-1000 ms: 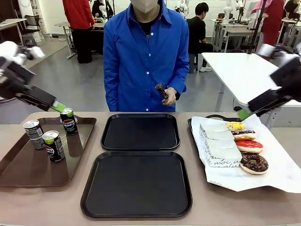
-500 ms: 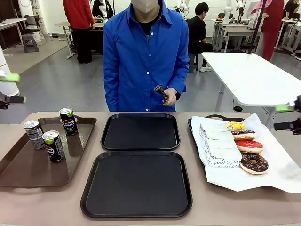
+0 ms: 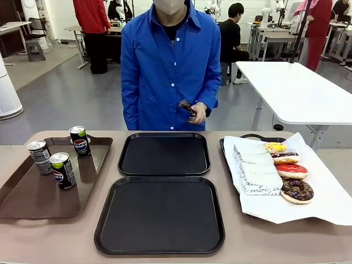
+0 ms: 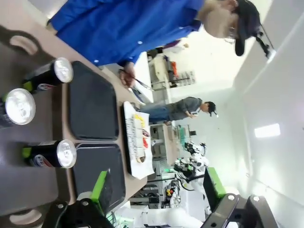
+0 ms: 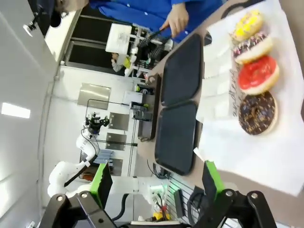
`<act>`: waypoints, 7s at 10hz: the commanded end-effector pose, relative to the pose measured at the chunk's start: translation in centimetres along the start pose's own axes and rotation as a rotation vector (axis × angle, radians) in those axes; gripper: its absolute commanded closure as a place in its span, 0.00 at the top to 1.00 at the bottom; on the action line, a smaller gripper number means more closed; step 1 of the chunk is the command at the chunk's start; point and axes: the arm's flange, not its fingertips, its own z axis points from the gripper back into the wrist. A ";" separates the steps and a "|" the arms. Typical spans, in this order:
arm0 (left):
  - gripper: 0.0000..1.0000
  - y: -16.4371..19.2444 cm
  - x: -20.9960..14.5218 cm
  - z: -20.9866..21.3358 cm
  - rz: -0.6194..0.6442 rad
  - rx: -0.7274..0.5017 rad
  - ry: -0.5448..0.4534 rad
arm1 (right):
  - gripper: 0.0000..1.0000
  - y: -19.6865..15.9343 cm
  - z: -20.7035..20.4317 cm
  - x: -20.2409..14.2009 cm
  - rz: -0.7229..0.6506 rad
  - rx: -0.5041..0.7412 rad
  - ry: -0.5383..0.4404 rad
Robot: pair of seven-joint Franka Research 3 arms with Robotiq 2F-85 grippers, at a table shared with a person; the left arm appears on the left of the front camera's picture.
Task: Set up donuts and drinks on trays.
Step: Pick up one Pepsi coke and place it on the Flat Tray.
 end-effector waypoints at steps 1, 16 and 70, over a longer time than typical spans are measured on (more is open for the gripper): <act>1.00 -1.1 -0.4 1.5 0.023 0.097 0.011 | 1.00 1.4 -1.2 -4.1 0.043 -0.039 0.045; 1.00 -0.4 -0.1 2.4 0.013 0.112 -0.014 | 1.00 1.7 1.2 -1.7 0.024 -0.040 0.032; 1.00 2.2 -2.9 -25.9 -0.303 1.297 0.445 | 1.00 1.7 1.2 -1.7 0.024 -0.040 0.032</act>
